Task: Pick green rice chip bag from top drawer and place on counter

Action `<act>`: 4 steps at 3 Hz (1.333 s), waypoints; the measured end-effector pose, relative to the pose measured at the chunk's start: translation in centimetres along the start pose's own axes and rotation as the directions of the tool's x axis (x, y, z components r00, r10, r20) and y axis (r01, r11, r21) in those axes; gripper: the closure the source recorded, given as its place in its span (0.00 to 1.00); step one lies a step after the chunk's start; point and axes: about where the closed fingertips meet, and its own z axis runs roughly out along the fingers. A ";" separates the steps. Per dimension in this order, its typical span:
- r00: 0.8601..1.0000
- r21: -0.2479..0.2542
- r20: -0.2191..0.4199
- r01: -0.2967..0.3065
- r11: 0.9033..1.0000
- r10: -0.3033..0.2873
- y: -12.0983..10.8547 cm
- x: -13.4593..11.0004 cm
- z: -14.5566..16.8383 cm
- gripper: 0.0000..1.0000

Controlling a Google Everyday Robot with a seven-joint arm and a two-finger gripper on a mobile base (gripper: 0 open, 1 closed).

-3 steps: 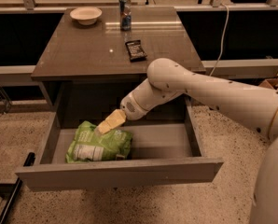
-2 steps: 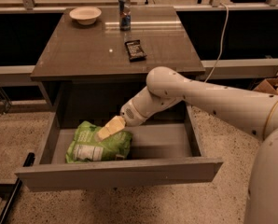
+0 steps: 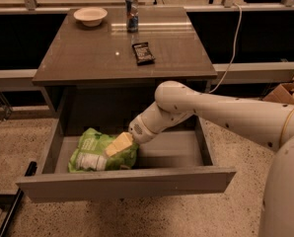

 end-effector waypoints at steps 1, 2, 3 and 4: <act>0.999 0.023 0.002 -0.036 0.999 0.036 -0.3 0.4 -0.3 0.47; 0.998 0.033 0.012 -0.054 0.998 0.054 -0.4 0.4 -0.7 0.72; 0.997 0.038 0.043 -0.065 0.997 0.064 -0.4 0.0 -1.8 0.95; 0.990 0.026 0.128 -0.054 0.998 0.050 -0.1 -0.9 -5.4 1.00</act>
Offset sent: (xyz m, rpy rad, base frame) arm 0.0028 -0.0165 0.0056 -0.0276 0.0098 -0.0912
